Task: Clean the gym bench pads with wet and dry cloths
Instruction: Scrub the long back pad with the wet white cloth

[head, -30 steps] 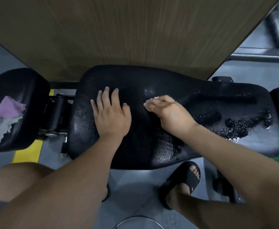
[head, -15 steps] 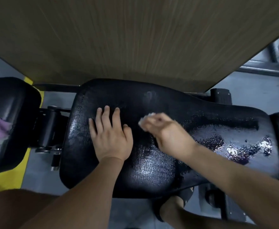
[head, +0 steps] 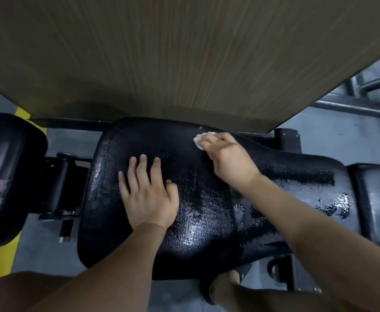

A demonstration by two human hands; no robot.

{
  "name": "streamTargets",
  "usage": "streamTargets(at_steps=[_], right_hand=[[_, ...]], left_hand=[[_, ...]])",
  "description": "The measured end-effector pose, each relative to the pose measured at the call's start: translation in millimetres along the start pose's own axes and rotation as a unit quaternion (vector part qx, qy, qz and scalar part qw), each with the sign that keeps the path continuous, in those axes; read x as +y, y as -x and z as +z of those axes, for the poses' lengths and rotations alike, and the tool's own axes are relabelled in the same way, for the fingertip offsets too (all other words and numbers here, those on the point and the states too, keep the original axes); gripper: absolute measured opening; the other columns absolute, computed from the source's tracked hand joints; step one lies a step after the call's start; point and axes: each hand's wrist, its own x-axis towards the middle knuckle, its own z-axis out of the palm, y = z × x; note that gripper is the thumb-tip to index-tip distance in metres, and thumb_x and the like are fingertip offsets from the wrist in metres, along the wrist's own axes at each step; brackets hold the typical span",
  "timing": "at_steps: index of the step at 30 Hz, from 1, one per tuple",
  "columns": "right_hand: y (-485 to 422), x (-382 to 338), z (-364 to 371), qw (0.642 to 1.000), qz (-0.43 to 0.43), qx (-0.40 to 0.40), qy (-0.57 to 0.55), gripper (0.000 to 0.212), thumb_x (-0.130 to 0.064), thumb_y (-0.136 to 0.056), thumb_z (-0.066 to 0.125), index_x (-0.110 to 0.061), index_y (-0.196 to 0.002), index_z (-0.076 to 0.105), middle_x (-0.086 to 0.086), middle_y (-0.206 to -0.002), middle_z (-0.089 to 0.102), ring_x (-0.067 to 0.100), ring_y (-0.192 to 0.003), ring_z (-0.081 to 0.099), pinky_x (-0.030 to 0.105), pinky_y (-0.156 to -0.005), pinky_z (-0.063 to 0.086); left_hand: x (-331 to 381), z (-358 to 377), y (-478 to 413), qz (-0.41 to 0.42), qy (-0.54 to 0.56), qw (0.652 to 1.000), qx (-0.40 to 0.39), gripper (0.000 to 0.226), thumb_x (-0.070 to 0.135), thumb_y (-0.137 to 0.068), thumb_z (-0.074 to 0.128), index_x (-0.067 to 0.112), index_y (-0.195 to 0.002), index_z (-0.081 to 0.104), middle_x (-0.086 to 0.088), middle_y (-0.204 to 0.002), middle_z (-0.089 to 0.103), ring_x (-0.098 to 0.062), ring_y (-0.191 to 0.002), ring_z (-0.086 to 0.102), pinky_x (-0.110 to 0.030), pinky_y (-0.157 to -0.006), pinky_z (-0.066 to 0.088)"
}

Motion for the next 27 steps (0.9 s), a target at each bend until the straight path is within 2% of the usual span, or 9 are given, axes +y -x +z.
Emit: streamTargets(at_steps=[3, 5, 7, 10, 14, 18, 21, 25, 27], right_hand=[[6.1, 13.1, -0.3, 0.998, 0.069, 0.007, 0.002, 0.056, 0.010, -0.082, 0.054, -0.015, -0.131, 0.066, -0.006, -0.130, 0.067, 0.030, -0.109, 0.059, 0.033, -0.103, 0.050], [-9.5, -4.6, 10.1, 0.996, 0.082, 0.024, -0.010, 0.052, 0.007, -0.082, 0.054, -0.013, -0.128, 0.067, -0.005, -0.125, 0.069, 0.031, -0.107, 0.058, 0.034, -0.100, 0.051], [-38.4, -31.5, 20.6, 0.997, 0.062, 0.030, -0.039, 0.053, 0.004, -0.081, 0.056, -0.013, -0.130, 0.066, -0.005, -0.126, 0.068, 0.030, -0.114, 0.056, 0.032, -0.102, 0.050], [-68.2, -53.7, 29.8, 0.997, 0.009, -0.010, -0.074, 0.059, 0.006, -0.084, 0.058, -0.013, -0.140, 0.059, -0.004, -0.137, 0.062, 0.026, -0.128, 0.048, 0.028, -0.111, 0.043], [-56.3, -30.2, 17.6, 0.999, -0.027, -0.001, -0.040, 0.058, 0.007, -0.084, 0.064, -0.018, -0.137, 0.061, -0.007, -0.137, 0.063, 0.021, -0.122, 0.052, 0.025, -0.110, 0.042], [-22.1, 12.9, 2.1, 0.998, 0.067, 0.010, -0.006, 0.059, 0.011, -0.080, 0.057, -0.013, -0.133, 0.063, 0.000, -0.128, 0.068, 0.031, -0.102, 0.058, 0.031, -0.097, 0.048], [-10.0, 20.2, -0.3, 0.994, 0.106, -0.006, 0.003, 0.059, 0.012, -0.083, 0.051, -0.008, -0.138, 0.058, 0.002, -0.128, 0.064, 0.034, -0.101, 0.054, 0.028, -0.098, 0.043], [-34.7, -0.9, 7.3, 0.998, 0.020, -0.043, -0.030, 0.063, 0.016, -0.085, 0.047, -0.003, -0.145, 0.049, 0.006, -0.139, 0.054, 0.036, -0.116, 0.050, 0.031, -0.113, 0.038], [-56.3, -11.6, 9.0, 0.997, -0.016, -0.045, -0.055, 0.058, 0.014, -0.091, 0.050, -0.003, -0.146, 0.049, 0.008, -0.141, 0.056, 0.037, -0.121, 0.052, 0.033, -0.114, 0.038]], left_hand=[[0.8, -2.0, -0.6, -0.002, 0.002, 1.000, -0.006, 0.060, 0.037, -0.089, 0.043, 0.017, -0.146, 0.047, -0.011, -0.158, 0.036, -0.030, -0.153, 0.020, -0.057, -0.124, 0.013], [1.1, -2.7, -1.4, -0.001, 0.002, 1.000, -0.006, 0.061, 0.036, -0.088, 0.045, 0.016, -0.145, 0.049, -0.011, -0.158, 0.037, -0.031, -0.153, 0.021, -0.057, -0.124, 0.013], [0.4, -2.7, -2.2, -0.003, 0.002, 1.000, -0.005, 0.061, 0.036, -0.087, 0.045, 0.016, -0.145, 0.049, -0.011, -0.158, 0.038, -0.031, -0.153, 0.022, -0.057, -0.123, 0.014], [-0.2, -1.2, -1.7, 0.003, -0.001, 1.000, -0.001, 0.062, 0.037, -0.087, 0.045, 0.016, -0.145, 0.049, -0.011, -0.157, 0.038, -0.032, -0.152, 0.023, -0.057, -0.123, 0.014], [0.4, -0.7, -2.8, -0.004, 0.007, 1.000, 0.007, 0.061, 0.036, -0.085, 0.046, 0.015, -0.143, 0.051, -0.012, -0.156, 0.040, -0.032, -0.152, 0.024, -0.057, -0.123, 0.015], [0.5, -0.8, -3.4, 0.000, 0.012, 1.000, 0.006, 0.061, 0.036, -0.085, 0.047, 0.014, -0.142, 0.053, -0.013, -0.155, 0.041, -0.034, -0.151, 0.025, -0.058, -0.123, 0.014], [-0.6, -0.7, -3.9, -0.001, 0.014, 1.000, 0.004, 0.061, 0.037, -0.085, 0.046, 0.014, -0.142, 0.053, -0.013, -0.155, 0.041, -0.034, -0.151, 0.025, -0.058, -0.123, 0.014], [0.0, -1.5, -5.2, 0.003, 0.016, 1.000, 0.005, 0.061, 0.037, -0.084, 0.048, 0.014, -0.141, 0.054, -0.014, -0.154, 0.043, -0.034, -0.150, 0.027, -0.059, -0.122, 0.016], [-0.4, -2.1, -5.3, 0.002, 0.017, 1.000, 0.005, 0.061, 0.037, -0.084, 0.049, 0.015, -0.140, 0.055, -0.013, -0.153, 0.044, -0.034, -0.150, 0.027, -0.058, -0.122, 0.017]])
